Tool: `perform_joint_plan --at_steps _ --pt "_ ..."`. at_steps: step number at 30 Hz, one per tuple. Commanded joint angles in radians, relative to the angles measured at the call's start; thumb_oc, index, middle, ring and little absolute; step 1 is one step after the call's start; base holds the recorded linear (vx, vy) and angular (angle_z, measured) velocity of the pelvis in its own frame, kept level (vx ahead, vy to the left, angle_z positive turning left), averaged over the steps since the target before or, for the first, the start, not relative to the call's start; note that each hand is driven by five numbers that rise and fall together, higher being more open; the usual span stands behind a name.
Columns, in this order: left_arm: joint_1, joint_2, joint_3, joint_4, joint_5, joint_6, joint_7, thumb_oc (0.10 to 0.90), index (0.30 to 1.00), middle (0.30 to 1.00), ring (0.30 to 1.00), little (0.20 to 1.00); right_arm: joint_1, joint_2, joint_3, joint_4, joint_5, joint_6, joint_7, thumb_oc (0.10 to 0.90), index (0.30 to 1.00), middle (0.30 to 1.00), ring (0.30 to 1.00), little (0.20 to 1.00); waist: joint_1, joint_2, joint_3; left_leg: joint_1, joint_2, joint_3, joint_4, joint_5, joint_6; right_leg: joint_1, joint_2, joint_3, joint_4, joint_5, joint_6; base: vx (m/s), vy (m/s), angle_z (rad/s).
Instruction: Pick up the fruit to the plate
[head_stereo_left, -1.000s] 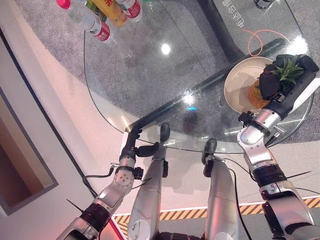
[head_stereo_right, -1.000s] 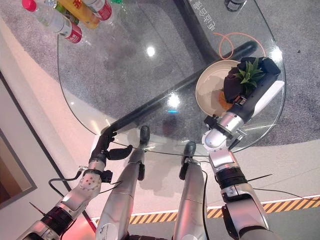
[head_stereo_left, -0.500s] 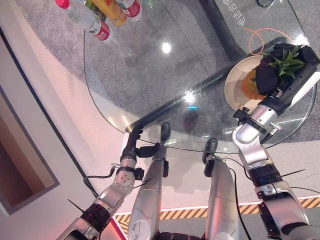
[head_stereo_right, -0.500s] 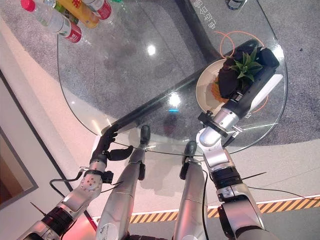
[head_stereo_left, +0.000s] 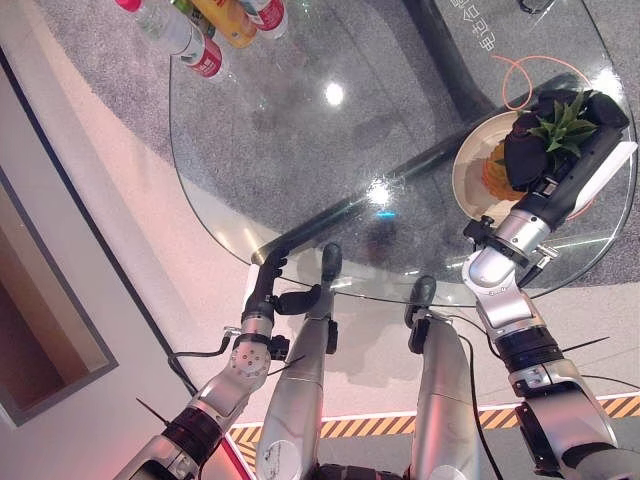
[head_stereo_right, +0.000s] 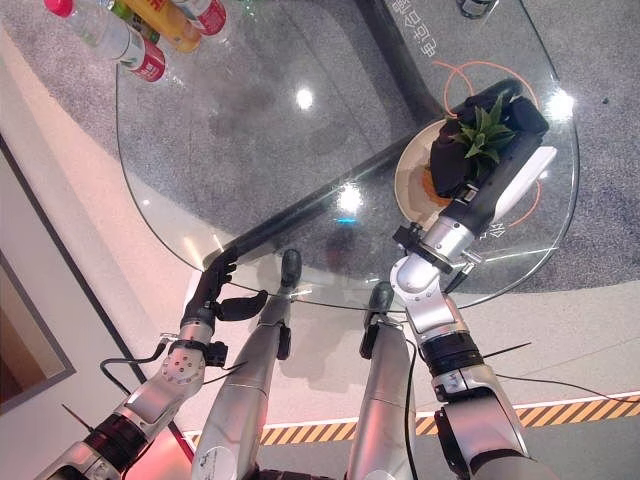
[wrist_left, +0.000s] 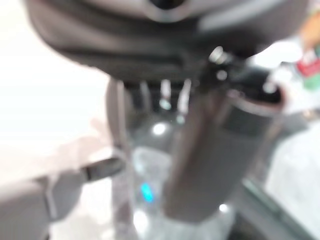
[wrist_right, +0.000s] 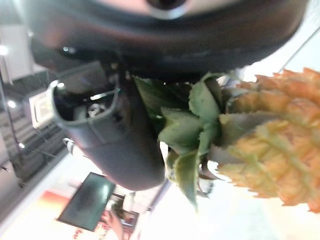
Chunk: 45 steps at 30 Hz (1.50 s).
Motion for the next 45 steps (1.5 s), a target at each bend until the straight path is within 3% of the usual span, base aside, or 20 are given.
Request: perform_joint_plan --at_steps 1,18,19,21,45 --pt "-0.018 -0.001 -0.040 -0.054 -0.011 -0.048 0.053 0.800 0.900 0.900 0.900 0.900 -0.093 -0.097 0.004 -0.020 0.000 -0.098 -0.030 0.100 0.300 0.300 0.300 0.200 0.000 0.023 -0.024 -0.054 -0.078 0.055 0.241 -0.161 0.082 0.021 0.021 -0.091 -0.259 0.278 0.017 -0.01 -0.031 0.05" --pt "-0.039 0.008 -0.063 -0.069 -0.033 -0.048 0.063 0.800 0.900 0.900 0.900 0.900 -0.136 -0.128 0.032 0.097 0.053 -0.115 0.003 0.100 0.300 0.300 0.300 0.200 0.006 0.040 -0.024 -0.067 -0.086 0.047 0.238 -0.159 0.086 -0.002 0.026 -0.088 -0.249 0.273 0.014 0.00 0.001 0.02" --pt "-0.038 0.007 -0.061 -0.069 -0.030 -0.051 0.063 0.800 0.900 0.900 0.900 0.900 -0.132 -0.127 0.035 0.089 0.056 -0.111 0.002 0.594 0.724 0.724 0.724 0.694 0.005 0.039 -0.024 -0.065 -0.086 0.047 0.235 -0.158 0.087 0.000 0.027 -0.089 -0.252 0.274 0.013 0.00 0.000 0.00" --pt "-0.037 0.007 -0.060 -0.067 -0.028 -0.055 0.064 0.800 0.900 0.900 0.900 0.900 -0.127 -0.125 0.035 0.087 0.062 -0.110 0.003 0.800 0.900 0.900 0.900 0.900 0.004 0.036 -0.024 -0.061 -0.085 0.048 0.233 -0.158 0.087 0.003 0.028 -0.089 -0.253 0.274 0.013 0.00 0.000 0.00" --pt "-0.001 0.016 -0.003 -0.067 -0.001 -0.070 0.040 0.800 0.900 0.900 0.900 0.900 -0.019 -0.093 0.027 -0.109 -0.048 -0.016 0.015 0.800 0.900 0.900 0.900 0.900 -0.020 -0.015 -0.024 -0.003 -0.071 0.056 0.220 -0.167 0.086 0.076 0.043 -0.090 -0.282 0.276 0.015 0.00 0.000 0.00"
